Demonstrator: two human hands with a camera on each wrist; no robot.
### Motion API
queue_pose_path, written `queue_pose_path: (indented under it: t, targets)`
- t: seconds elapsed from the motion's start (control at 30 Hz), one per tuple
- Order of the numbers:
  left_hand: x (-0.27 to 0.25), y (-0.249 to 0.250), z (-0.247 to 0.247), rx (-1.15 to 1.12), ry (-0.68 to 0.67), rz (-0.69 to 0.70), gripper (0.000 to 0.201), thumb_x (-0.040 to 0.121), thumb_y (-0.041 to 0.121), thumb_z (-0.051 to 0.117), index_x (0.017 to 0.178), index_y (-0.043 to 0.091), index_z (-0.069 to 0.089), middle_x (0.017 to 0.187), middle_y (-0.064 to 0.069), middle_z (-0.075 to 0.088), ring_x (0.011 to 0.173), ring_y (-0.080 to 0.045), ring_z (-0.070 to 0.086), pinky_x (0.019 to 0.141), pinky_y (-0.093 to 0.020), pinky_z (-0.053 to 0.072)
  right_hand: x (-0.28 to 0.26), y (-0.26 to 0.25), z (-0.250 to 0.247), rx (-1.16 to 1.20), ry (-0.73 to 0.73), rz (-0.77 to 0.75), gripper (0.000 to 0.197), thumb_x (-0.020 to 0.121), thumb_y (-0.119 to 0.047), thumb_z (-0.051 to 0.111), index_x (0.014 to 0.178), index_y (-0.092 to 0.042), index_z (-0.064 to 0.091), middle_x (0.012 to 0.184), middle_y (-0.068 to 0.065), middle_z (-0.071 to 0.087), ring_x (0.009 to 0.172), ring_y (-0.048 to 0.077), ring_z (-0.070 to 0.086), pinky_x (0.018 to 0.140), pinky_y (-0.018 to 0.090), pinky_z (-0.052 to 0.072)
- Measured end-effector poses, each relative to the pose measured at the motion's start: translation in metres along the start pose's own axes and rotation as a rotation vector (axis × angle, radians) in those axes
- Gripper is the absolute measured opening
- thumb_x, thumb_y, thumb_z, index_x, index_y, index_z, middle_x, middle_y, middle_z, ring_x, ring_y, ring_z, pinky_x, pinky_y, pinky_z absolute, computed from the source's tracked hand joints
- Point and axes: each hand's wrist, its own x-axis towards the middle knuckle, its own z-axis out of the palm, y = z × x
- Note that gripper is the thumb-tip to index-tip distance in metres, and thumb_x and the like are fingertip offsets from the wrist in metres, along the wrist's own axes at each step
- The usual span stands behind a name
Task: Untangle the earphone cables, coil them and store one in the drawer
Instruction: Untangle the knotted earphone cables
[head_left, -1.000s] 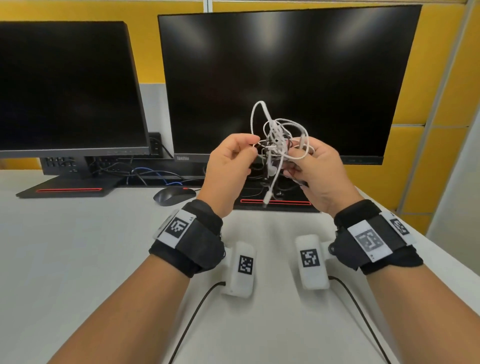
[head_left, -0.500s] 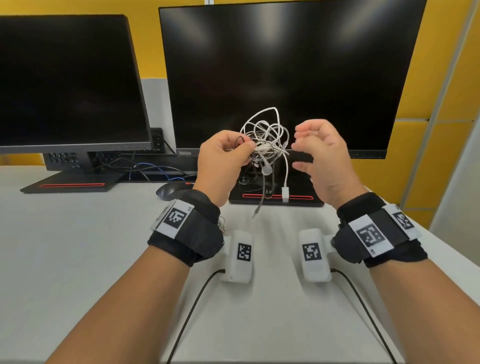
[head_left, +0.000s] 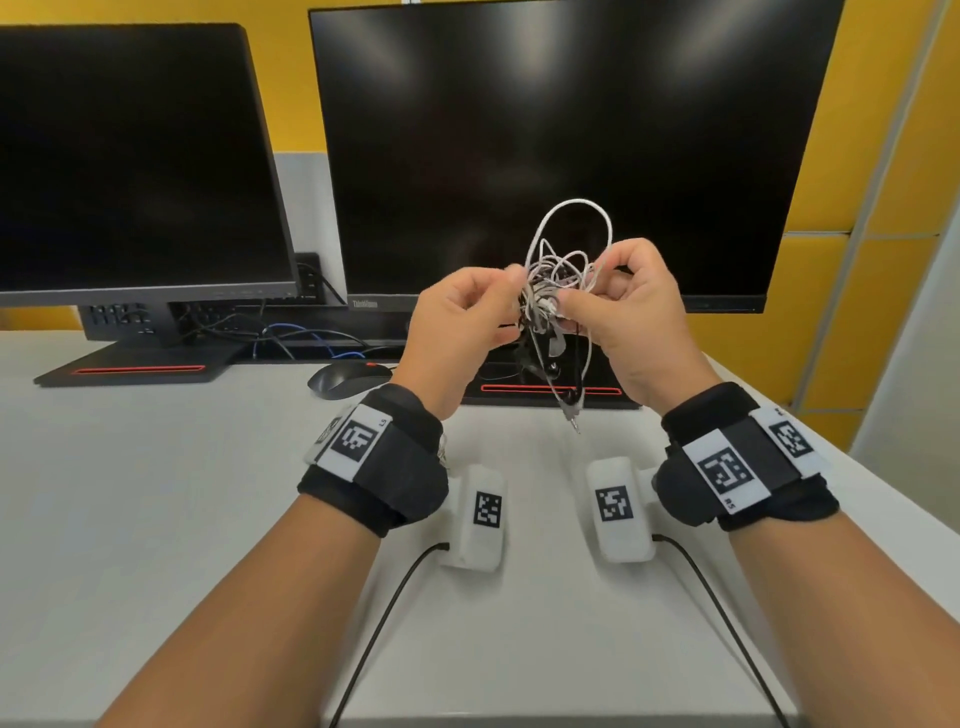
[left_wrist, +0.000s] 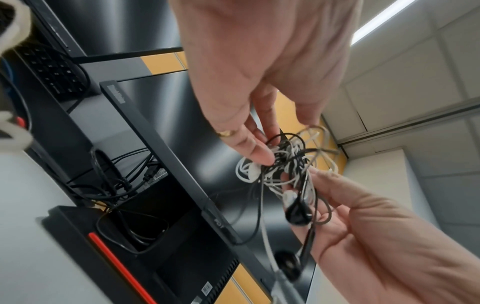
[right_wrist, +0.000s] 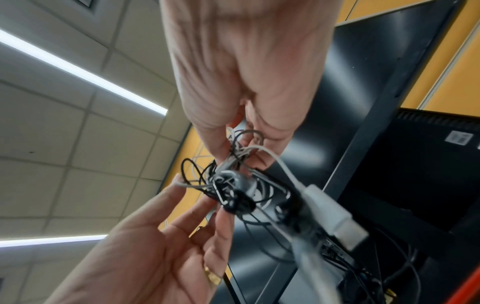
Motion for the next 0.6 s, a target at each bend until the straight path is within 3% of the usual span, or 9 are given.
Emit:
queue_pose_path:
  t: [0.07,0.17,0.33,0.47,0.6]
  targets:
    - [0.0024,0.0013,0.0006,-0.103,0.005,-0.098,0.023,0.099,0.021,0.051,0.106,0.006,0.067,0.097,-0.009,0.073,0.095,-0.022,0.07,0.077,-0.025,0.058,0.001,0.0009,-0.0002,0.034,0.042,0.002,0.034,0.083,0.002,0.072,0.094,-0.014,0.043,0.091,0.021,0.064,0.084,0.025,0.073,0.07,0.032,0.06]
    - [0.0012,-0.0006,0.0002,-0.089,-0.024,-0.072,0.017,0.093,0.005,0.057,0.108,0.004,0.065,0.102,-0.013,0.072,0.098,-0.023,0.07,0.083,-0.028,0.057,0.0019,0.0001,-0.0011,0.069,0.084,0.011,0.034,0.084,0.001,0.072,0.091,-0.014,0.043,0.084,0.013,0.062,0.078,0.021,0.073,0.066,0.029,0.058]
    - [-0.0031,-0.0018,-0.0021,0.028,-0.025,-0.005,0.014,0.085,0.011,0.072,0.097,0.01,0.066,0.099,-0.016,0.072,0.094,-0.028,0.069,0.082,-0.033,0.058,0.0013,0.0013,-0.0004,0.04,0.013,0.03,0.015,0.092,-0.007,0.065,0.091,-0.014,0.051,0.085,0.008,0.071,0.081,0.021,0.073,0.067,0.03,0.058]
    - [0.0004,-0.0023,-0.0039,0.068,0.015,-0.018,0.014,0.085,0.006,0.069,0.097,0.012,0.064,0.095,-0.016,0.073,0.092,-0.029,0.07,0.084,-0.042,0.058,0.003,0.0036,0.001,-0.006,0.035,0.091,0.029,0.091,-0.014,0.067,0.108,-0.022,0.045,0.088,0.008,0.073,0.077,0.017,0.072,0.066,0.025,0.053]
    - [0.0009,0.0024,-0.0062,-0.055,0.003,-0.028,0.03,0.085,0.0,0.067,0.106,0.016,0.052,0.094,-0.017,0.073,0.094,-0.031,0.07,0.086,-0.04,0.058,0.0042,0.0082,0.0004,-0.104,0.098,0.059,0.029,0.087,-0.013,0.071,0.097,-0.023,0.046,0.086,0.011,0.067,0.083,0.025,0.07,0.071,0.036,0.059]
